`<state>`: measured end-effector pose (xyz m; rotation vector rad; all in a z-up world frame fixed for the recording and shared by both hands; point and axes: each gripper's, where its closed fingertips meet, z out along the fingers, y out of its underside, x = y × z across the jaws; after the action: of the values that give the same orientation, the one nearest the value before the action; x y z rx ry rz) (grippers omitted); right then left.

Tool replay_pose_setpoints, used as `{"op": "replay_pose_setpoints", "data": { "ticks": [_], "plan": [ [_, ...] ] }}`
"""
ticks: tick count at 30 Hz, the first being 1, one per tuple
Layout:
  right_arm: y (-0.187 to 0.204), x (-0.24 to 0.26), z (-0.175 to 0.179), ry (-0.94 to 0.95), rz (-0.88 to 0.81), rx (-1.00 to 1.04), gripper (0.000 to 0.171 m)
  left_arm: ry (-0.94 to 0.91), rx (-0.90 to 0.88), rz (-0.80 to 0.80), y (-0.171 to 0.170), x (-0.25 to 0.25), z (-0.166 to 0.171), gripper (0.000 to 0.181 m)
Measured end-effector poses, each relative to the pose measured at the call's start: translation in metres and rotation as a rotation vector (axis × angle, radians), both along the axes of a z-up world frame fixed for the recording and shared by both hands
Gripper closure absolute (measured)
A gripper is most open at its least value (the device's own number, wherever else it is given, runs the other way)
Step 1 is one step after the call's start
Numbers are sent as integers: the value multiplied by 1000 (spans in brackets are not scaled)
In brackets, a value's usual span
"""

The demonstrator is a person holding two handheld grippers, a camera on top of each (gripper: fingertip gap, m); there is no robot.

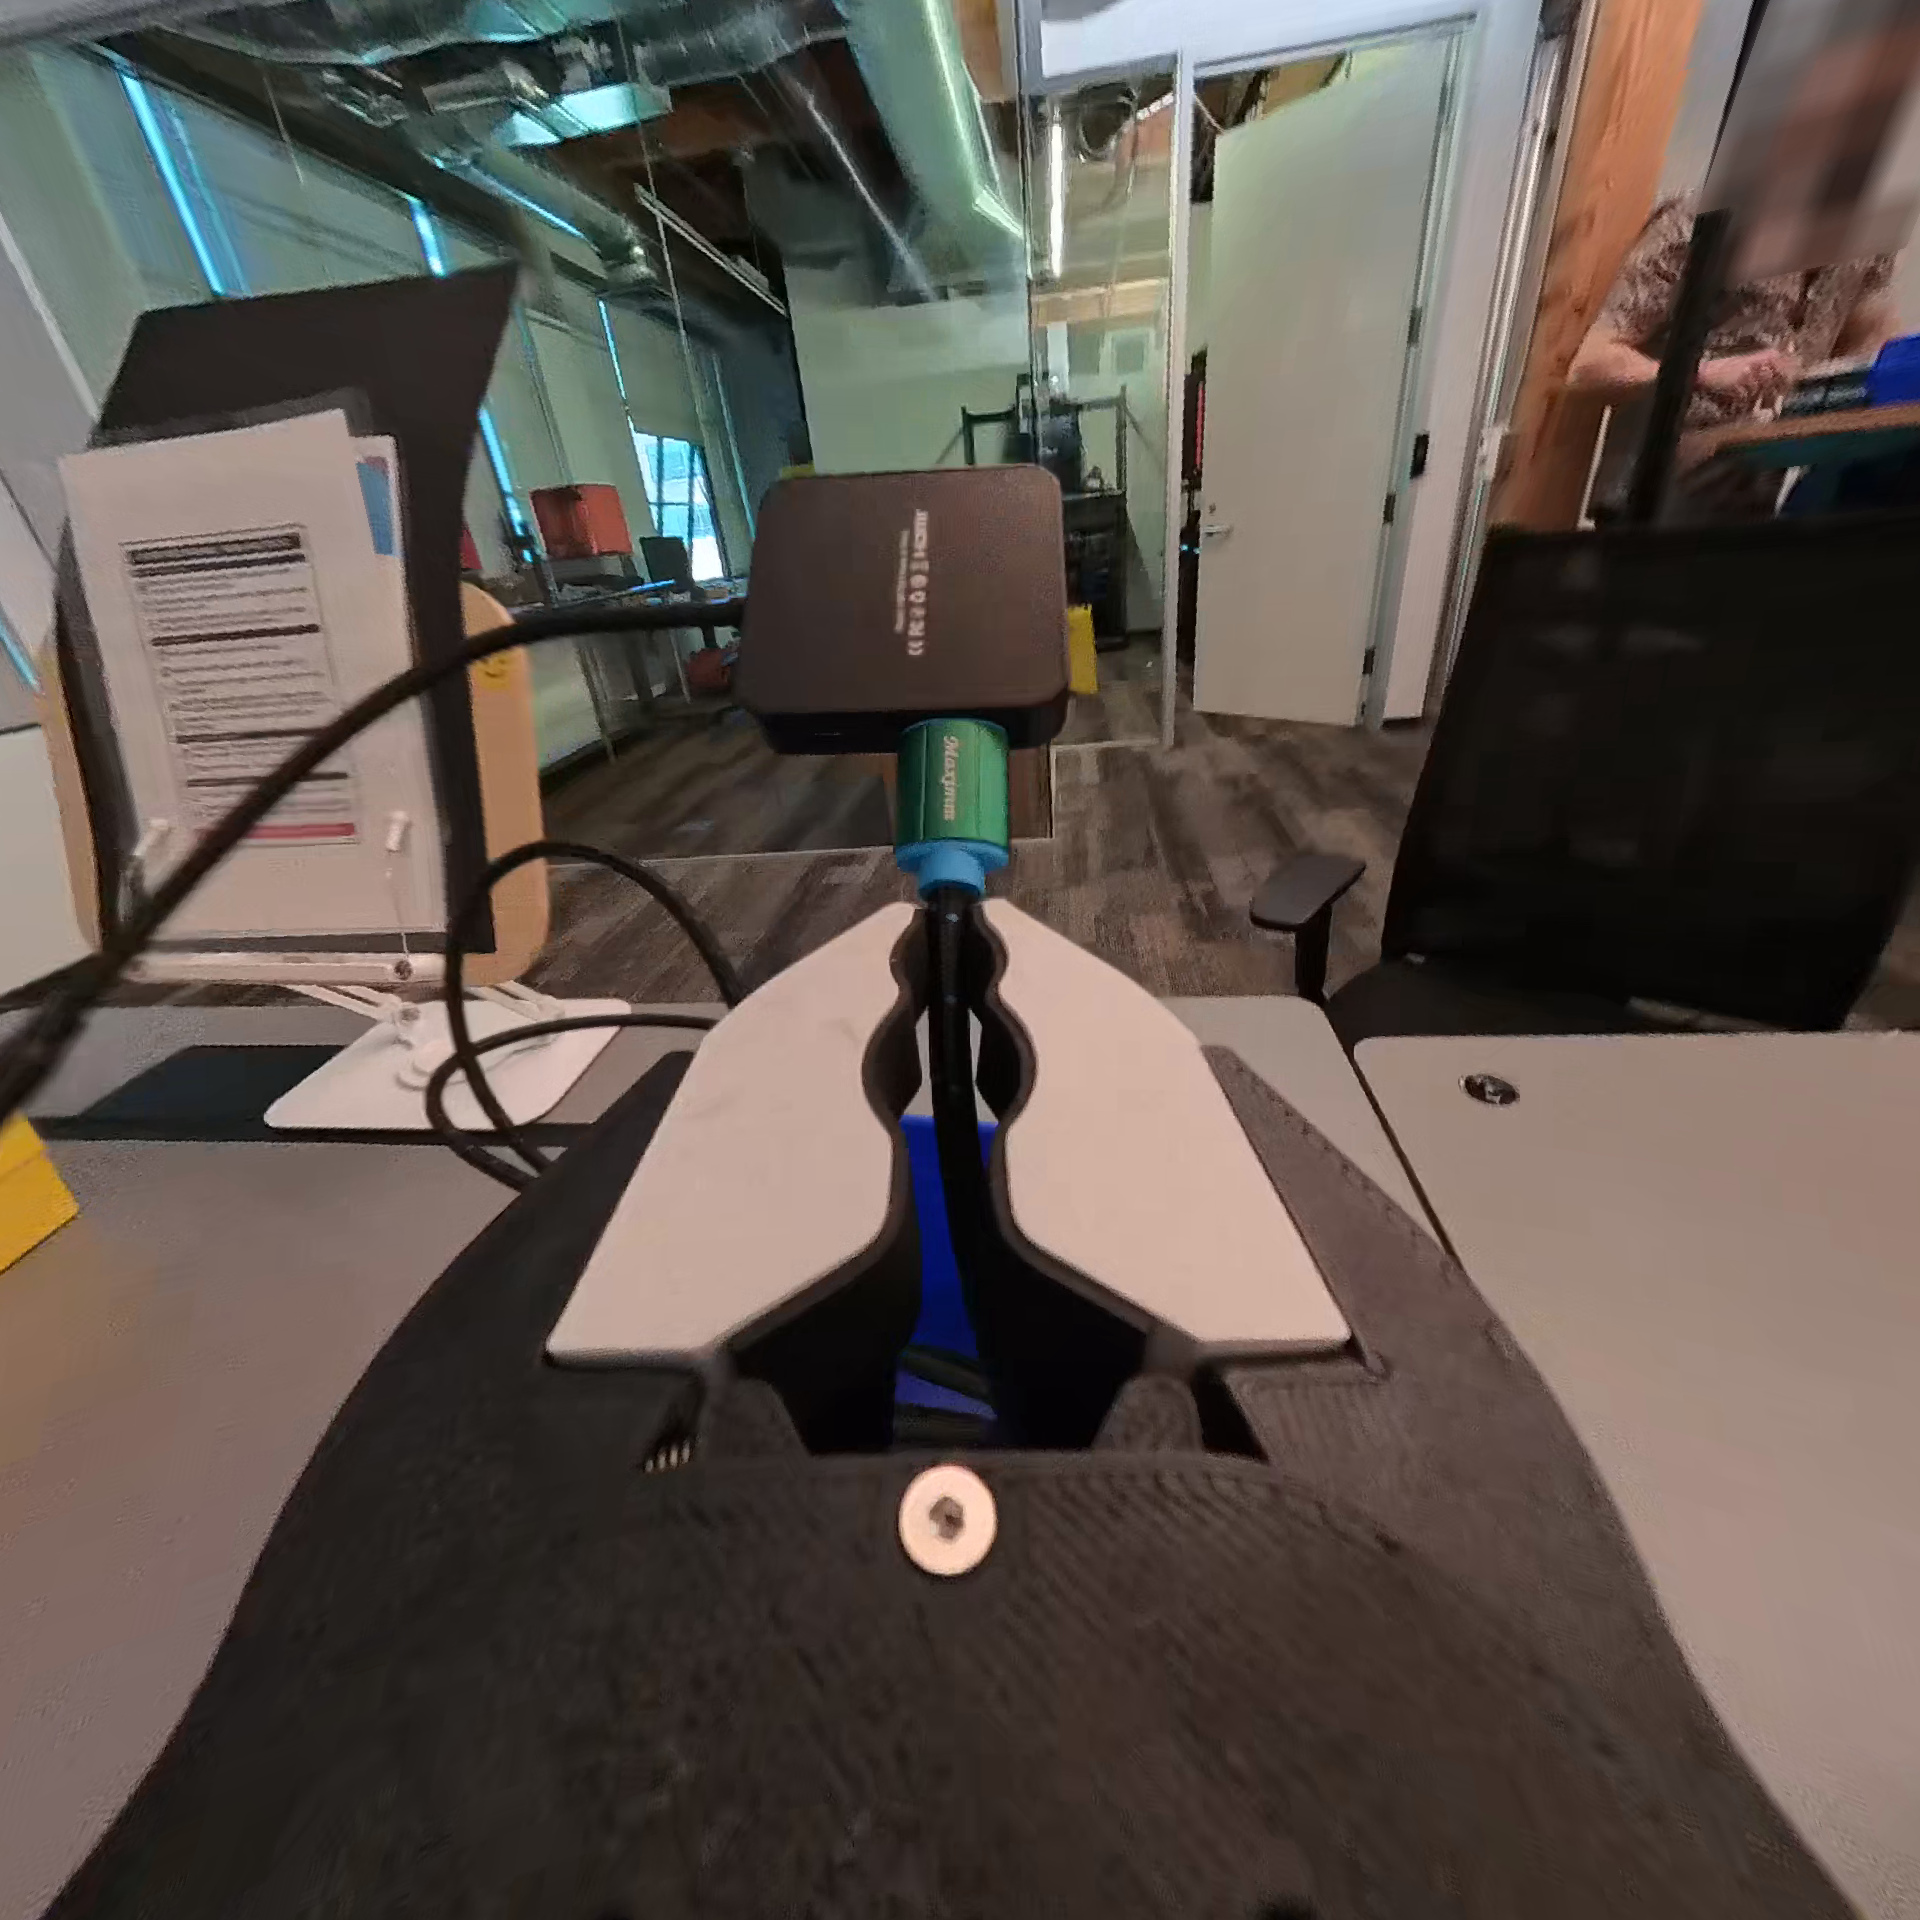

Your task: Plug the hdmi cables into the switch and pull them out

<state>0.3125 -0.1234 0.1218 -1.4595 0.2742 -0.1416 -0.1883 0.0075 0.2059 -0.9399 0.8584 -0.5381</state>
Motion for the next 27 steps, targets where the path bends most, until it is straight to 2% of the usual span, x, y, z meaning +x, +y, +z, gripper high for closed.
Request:
{"op": "replay_pose_setpoints", "data": {
  "ticks": [5,8,9,11,12,14,17,19,23,25,27],
  "plan": [
    [1,12,-7,-14,-54,12,164,34,-6,-8,1,11,-8,181],
    [-2,4,12,-209,-118,81,164,46,-62,-60,0,23,-17,181],
    [-3,-1,18,-294,-146,102,164,42,-106,-112,-3,30,-21,179],
    [-2,-21,28,-460,-136,117,164,33,-221,-270,-16,48,-29,164],
    [0,-33,32,-543,-119,122,164,40,-277,-364,-25,60,-33,153],
    [6,-63,38,-716,-45,139,164,72,-358,-513,-40,84,-37,144],
    [15,-96,46,-856,-10,155,164,111,-316,-576,-47,130,-18,136],
    [22,-121,48,-948,41,160,164,210,-299,-630,-55,168,-3,131],
    [34,-157,47,-1113,81,140,164,584,-352,-678,-59,234,5,111],
    [34,-171,50,-1157,102,166,165,719,-404,-691,-54,254,4,114],
    [33,-179,53,-1179,114,193,165,775,-481,-740,-55,267,5,120]
  ]
}}
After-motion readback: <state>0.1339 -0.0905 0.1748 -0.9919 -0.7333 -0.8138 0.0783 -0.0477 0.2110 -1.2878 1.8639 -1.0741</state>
